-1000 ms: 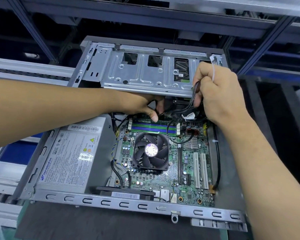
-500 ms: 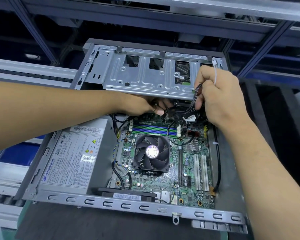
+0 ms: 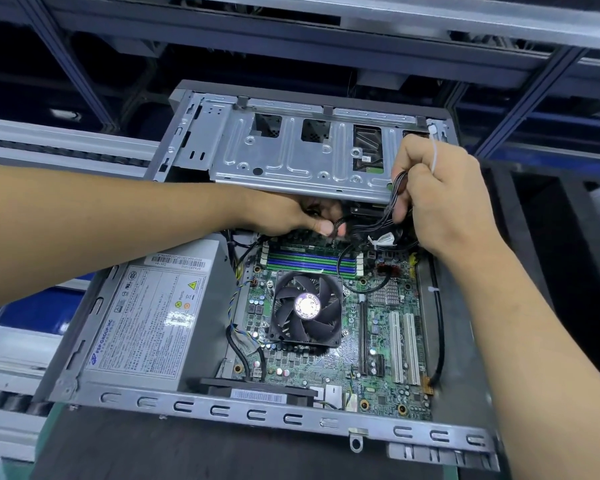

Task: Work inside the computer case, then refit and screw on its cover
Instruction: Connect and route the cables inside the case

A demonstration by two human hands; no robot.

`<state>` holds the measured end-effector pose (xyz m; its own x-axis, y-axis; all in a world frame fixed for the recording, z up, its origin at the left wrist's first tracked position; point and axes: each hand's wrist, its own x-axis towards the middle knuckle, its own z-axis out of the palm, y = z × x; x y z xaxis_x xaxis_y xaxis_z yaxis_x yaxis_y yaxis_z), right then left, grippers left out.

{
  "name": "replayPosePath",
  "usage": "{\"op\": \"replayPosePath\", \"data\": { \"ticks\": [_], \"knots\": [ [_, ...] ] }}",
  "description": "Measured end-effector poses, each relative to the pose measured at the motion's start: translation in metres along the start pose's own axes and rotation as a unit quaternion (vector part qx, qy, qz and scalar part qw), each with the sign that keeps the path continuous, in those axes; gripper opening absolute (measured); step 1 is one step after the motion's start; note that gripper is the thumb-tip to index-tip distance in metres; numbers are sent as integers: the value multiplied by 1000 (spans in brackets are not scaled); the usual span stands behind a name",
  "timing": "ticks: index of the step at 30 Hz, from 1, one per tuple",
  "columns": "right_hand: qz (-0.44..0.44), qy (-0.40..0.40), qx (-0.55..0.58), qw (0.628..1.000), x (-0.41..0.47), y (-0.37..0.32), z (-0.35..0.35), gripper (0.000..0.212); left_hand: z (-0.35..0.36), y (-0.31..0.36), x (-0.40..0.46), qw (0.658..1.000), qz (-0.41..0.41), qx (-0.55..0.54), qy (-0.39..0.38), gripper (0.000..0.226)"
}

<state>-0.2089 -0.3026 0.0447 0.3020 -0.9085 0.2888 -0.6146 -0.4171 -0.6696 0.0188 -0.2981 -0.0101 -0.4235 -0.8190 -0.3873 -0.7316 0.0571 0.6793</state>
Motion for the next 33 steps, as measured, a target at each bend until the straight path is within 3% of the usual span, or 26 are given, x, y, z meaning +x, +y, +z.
{"op": "replayPosePath", "data": {
  "ticks": [2, 5, 10, 13, 17, 19, 22, 28, 30, 33],
  "knots": [
    [-2, -1, -2, 1000, 0, -1, 0, 20, 0, 4, 0, 999, 25, -42, -9, 17],
    [-4, -1, -2, 1000, -1, -2, -1, 20, 1, 6, 1, 999, 27, -32, -6, 24],
    [-7, 3, -9, 1000, -1, -1, -1, 21, 3, 8, 3, 997, 6, -71, -15, 13],
    [-6, 0, -5, 1000, 0, -1, -1, 20, 4, 11, 3, 994, -2, -87, -61, 19],
    [-3, -5, 6, 1000, 1, 0, 0, 20, 3, 9, -6, 984, 22, -88, -155, 48],
    [0, -3, 7, 1000, 0, 0, 0, 20, 2, 6, -9, 982, 22, -72, -173, 50],
    [-1, -2, 1, 1000, 0, -1, -1, 20, 0, 8, -2, 986, -45, -43, -154, 50],
    [4, -5, -9, 1000, -1, -4, -2, 20, 0, 10, -7, 983, -25, -102, -151, 33],
    [4, -5, -10, 1000, -2, -4, -3, 20, 0, 11, -11, 980, -34, -110, -162, 41],
    [7, -5, -7, 1000, -3, -6, -3, 21, -1, 14, -10, 984, -25, -98, -146, 22]
  ]
}}
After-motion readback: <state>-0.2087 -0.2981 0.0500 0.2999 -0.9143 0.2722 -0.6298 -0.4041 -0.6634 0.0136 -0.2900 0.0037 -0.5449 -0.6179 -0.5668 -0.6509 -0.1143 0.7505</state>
